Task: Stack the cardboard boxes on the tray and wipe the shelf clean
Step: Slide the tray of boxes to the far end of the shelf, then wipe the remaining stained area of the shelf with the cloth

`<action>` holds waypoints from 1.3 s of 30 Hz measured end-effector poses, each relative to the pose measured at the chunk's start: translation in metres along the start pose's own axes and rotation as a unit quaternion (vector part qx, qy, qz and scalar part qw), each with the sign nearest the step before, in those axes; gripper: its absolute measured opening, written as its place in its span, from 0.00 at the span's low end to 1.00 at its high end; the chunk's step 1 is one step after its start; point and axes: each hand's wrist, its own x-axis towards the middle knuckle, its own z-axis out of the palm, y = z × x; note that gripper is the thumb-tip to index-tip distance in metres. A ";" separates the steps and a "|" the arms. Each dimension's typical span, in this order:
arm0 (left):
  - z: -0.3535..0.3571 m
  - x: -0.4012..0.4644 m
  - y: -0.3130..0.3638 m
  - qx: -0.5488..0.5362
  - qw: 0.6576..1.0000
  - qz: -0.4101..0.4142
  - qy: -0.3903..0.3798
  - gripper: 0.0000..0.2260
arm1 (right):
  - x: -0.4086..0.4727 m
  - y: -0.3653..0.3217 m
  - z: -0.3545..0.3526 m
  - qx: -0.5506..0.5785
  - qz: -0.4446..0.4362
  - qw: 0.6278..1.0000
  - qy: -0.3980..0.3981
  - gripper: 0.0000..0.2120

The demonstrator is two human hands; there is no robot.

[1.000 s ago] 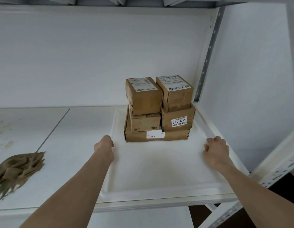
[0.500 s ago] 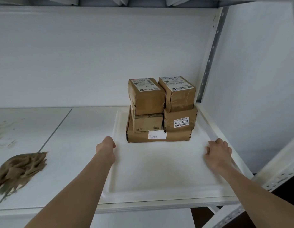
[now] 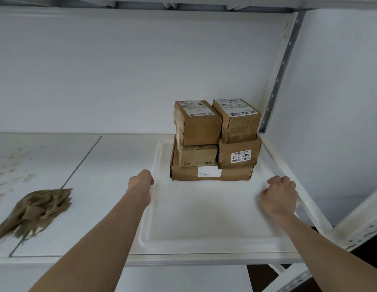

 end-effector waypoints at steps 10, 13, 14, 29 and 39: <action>-0.060 0.007 0.017 0.101 0.991 0.008 -0.085 0.11 | -0.045 -0.061 0.003 0.206 -0.119 0.969 0.063 0.25; -0.096 0.013 0.025 0.106 0.991 0.035 -0.071 0.11 | -0.063 -0.102 0.004 0.228 -0.163 0.957 0.074 0.20; -0.110 0.017 0.027 0.107 0.991 0.042 -0.064 0.11 | -0.069 -0.116 0.006 0.237 -0.173 0.953 0.075 0.18; -0.312 0.065 0.026 0.121 0.992 0.029 -0.032 0.06 | -0.193 -0.333 0.039 0.208 -0.296 0.887 -0.287 0.16; -0.353 0.096 0.020 0.210 0.972 0.039 -0.096 0.06 | -0.239 -0.415 0.072 0.187 -0.312 0.848 -0.386 0.25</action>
